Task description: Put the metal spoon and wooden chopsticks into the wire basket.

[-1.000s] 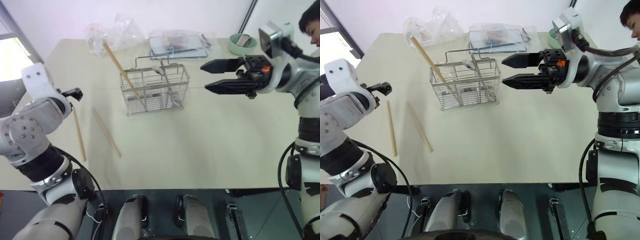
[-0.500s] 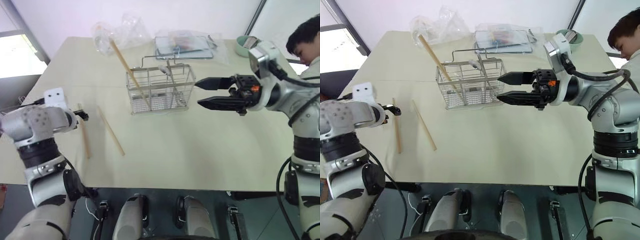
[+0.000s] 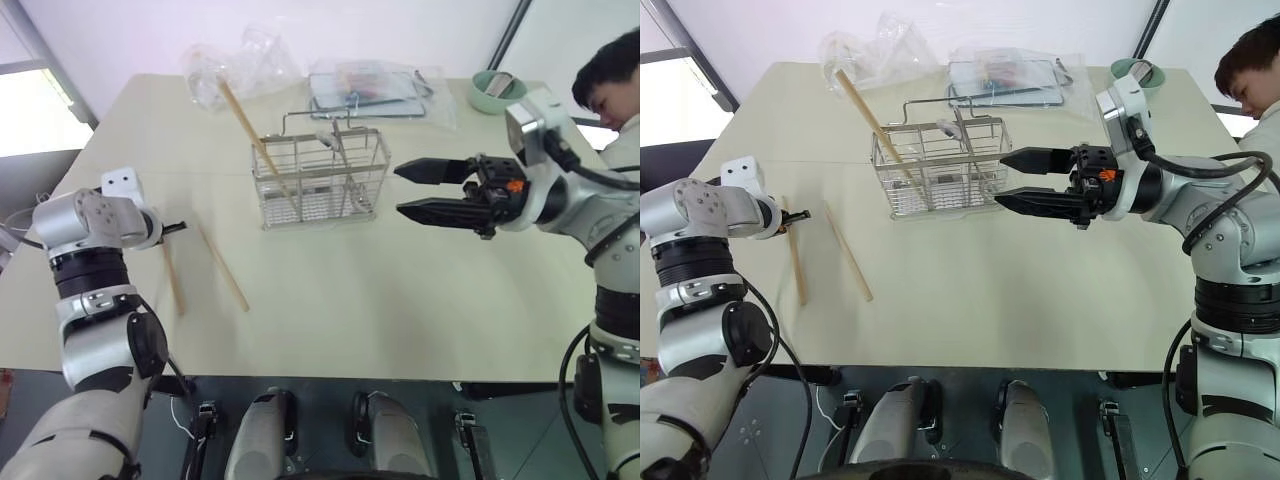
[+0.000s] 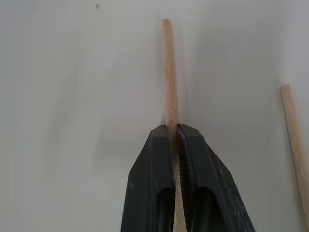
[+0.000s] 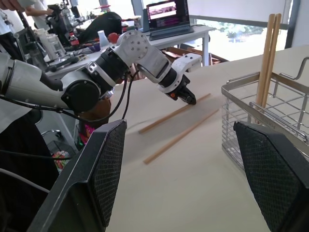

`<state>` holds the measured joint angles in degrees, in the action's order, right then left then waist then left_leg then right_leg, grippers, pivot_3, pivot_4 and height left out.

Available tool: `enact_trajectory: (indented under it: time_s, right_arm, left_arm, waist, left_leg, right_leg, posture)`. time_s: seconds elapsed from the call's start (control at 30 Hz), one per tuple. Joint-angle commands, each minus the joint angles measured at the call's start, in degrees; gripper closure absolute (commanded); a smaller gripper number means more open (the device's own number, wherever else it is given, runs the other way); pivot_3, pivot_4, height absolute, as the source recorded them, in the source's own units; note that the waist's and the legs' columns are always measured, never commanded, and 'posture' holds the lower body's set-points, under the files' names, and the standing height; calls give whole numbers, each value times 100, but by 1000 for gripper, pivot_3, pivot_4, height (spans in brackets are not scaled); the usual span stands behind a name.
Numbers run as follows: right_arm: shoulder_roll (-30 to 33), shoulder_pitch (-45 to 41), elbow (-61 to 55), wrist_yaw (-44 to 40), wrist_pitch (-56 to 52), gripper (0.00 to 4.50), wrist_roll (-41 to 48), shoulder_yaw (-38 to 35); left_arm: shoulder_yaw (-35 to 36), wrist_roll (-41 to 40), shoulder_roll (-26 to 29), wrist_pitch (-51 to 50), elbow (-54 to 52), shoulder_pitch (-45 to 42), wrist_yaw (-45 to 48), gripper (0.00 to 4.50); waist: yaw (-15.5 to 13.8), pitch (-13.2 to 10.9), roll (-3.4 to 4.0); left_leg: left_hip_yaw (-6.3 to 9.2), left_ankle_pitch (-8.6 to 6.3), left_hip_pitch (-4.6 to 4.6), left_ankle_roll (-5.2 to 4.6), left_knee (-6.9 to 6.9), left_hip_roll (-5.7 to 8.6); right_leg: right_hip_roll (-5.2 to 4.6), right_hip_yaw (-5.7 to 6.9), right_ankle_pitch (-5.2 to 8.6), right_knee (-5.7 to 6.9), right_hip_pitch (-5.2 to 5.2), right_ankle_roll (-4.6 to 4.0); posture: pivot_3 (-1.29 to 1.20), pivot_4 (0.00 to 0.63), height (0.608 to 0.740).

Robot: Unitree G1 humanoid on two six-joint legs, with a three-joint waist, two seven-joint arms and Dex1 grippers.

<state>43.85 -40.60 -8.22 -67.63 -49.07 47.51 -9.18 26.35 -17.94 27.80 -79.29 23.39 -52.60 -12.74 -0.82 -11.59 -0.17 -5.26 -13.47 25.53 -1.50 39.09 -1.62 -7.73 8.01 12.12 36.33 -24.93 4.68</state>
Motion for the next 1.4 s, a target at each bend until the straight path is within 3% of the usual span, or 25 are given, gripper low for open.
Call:
enact_trajectory:
  time_s: [0.03,0.13,0.23,0.4,0.53,0.67,1.1,1.23,1.33,1.4]
  right_arm:
    - [53,-23,-101,61,66,869,99,-141]
    - [50,-41,-52,100,41,869,112,-140]
    - [43,-71,9,178,6,869,120,-156]
    - [85,-96,-2,324,-137,869,202,-202]
    - [88,-83,-81,481,-260,869,288,-229]
    - [49,-21,-182,641,-329,869,357,-268]
    - [78,227,-438,1316,-541,869,791,-681]
    - [85,254,-442,1394,-530,869,854,-725]
    - [70,272,-393,1412,-464,869,812,-695]
    - [46,263,-352,1421,-428,869,777,-662]
  left_arm:
    - [159,125,16,68,-137,-146,9,4464]
    - [206,166,133,838,-265,-274,103,4464]
    - [312,246,260,2335,-318,-486,160,4464]
    - [720,-571,25,4348,-847,-1315,1060,4464]
    - [667,-1455,-451,4470,-1283,-1848,1655,4464]
    - [234,-1783,-888,4394,-1578,-1795,2000,4464]
    - [-1671,-487,-1432,5986,-926,-833,3149,4464]
    - [-1912,-298,-1554,6158,-1040,-506,3226,4464]
    - [-1898,-332,-1646,6066,-1184,-325,3155,3416]
    - [-1855,-356,-1654,5994,-1287,-243,3113,2403]
  waist:
    - [1,0,0]
    - [1,-3,-5]
    - [-4,-7,-22]
    - [-9,-5,-28]
    - [-25,-5,-29]
    - [4,-4,-27]
    - [-1,-4,-28]
    - [-3,-4,-28]
    - [5,-4,-28]
    - [9,-4,-28]
  left_leg:
    - [0,0,0,0,0,0]
    - [0,0,0,1,0,0]
    - [0,1,7,3,0,-2]
    - [-5,7,39,12,2,-3]
    - [-9,5,52,5,7,3]
    - [-17,5,43,-1,10,2]
    - [-47,4,41,-6,9,-4]
    - [-46,2,45,-9,11,-3]
    - [-45,-10,45,-29,11,-6]
    - [-41,-11,45,-31,11,-7]
  right_leg:
    - [0,0,0,0,-1,0]
    - [0,0,0,0,-1,0]
    - [0,1,-3,0,-8,-4]
    - [-4,3,-12,-8,-31,-7]
    - [-7,4,-28,-22,-30,12]
    - [-4,0,-31,-18,-25,16]
    - [6,-4,-31,-18,-29,15]
    - [4,-4,-31,-20,-30,15]
    - [5,-5,-31,-19,-32,15]
    - [5,-5,-31,-18,-33,15]
  posture:
    - [0,150,704]
    - [0,150,704]
    - [0,150,704]
    - [0,150,704]
    - [0,150,704]
    - [0,150,704]
    - [0,150,704]
    - [0,150,704]
    - [0,150,704]
    - [0,150,704]
